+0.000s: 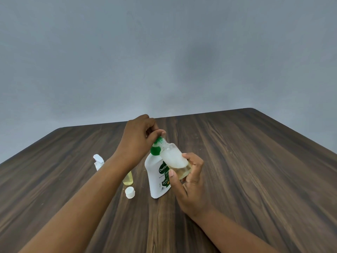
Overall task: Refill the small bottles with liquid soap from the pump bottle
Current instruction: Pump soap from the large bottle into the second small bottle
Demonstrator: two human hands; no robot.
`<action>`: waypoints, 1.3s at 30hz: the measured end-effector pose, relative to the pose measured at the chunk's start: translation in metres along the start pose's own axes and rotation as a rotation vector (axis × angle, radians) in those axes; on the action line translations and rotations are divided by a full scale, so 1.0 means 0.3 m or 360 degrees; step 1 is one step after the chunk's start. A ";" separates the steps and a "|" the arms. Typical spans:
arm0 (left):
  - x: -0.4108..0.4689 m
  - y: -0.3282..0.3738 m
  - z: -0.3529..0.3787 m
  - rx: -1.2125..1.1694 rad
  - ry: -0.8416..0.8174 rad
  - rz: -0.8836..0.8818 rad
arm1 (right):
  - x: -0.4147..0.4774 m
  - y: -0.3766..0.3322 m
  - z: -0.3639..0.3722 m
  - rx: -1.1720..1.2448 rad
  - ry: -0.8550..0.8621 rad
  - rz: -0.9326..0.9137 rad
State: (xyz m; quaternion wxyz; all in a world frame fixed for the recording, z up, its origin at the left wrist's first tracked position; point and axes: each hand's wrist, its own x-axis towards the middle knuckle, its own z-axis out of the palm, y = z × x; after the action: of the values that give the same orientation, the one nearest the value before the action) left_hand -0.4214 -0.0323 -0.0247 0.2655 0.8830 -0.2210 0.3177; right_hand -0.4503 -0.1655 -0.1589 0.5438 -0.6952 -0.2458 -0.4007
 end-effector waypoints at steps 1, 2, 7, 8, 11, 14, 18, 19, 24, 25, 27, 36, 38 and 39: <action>-0.007 -0.001 0.005 -0.0017 0.0025 -0.0014 | -0.001 0.001 0.000 -0.0002 0.0000 0.0004; -0.010 0.000 0.007 -0.0022 0.0037 -0.0018 | -0.002 0.001 -0.001 -0.0005 0.0005 0.0004; 0.024 0.016 -0.019 0.0008 -0.0055 0.0028 | 0.004 -0.003 0.000 0.0042 0.0019 0.0020; 0.028 0.018 -0.023 0.0019 -0.0076 0.0047 | 0.005 -0.002 0.001 0.0061 0.0018 0.0025; 0.022 0.011 -0.018 0.0022 -0.0059 0.0053 | 0.005 -0.001 0.002 0.0057 0.0006 0.0029; 0.003 -0.001 0.003 -0.0002 0.0008 0.0012 | 0.004 -0.003 0.000 0.0030 -0.0004 0.0018; -0.004 -0.001 0.009 0.0005 0.0024 -0.0003 | 0.002 -0.004 -0.004 0.0055 -0.0006 0.0021; 0.001 0.000 0.004 0.0006 0.0024 0.0004 | 0.002 -0.004 -0.004 0.0059 -0.0011 0.0025; 0.026 0.009 -0.020 0.0049 -0.0069 0.0058 | 0.005 0.005 0.001 0.0055 -0.0018 0.0022; 0.025 0.007 -0.017 0.0044 -0.0060 0.0053 | 0.004 0.006 0.001 0.0051 -0.0017 0.0028; 0.017 0.000 -0.005 0.0021 -0.0038 0.0016 | 0.005 0.004 -0.001 0.0034 -0.0013 0.0030; 0.026 0.016 -0.017 0.0067 -0.0090 0.0041 | 0.002 -0.007 -0.004 0.0083 -0.0005 0.0030; 0.032 0.017 -0.019 0.0075 -0.0101 0.0063 | 0.003 -0.007 -0.004 0.0091 -0.0011 0.0012; 0.031 0.014 -0.018 0.0062 -0.0092 0.0056 | 0.004 -0.007 -0.004 0.0092 -0.0013 0.0008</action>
State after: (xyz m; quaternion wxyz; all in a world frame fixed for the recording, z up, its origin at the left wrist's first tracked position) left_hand -0.4196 -0.0344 -0.0135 0.2363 0.8928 -0.2378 0.3010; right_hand -0.4516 -0.1660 -0.1567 0.5638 -0.6814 -0.2578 -0.3891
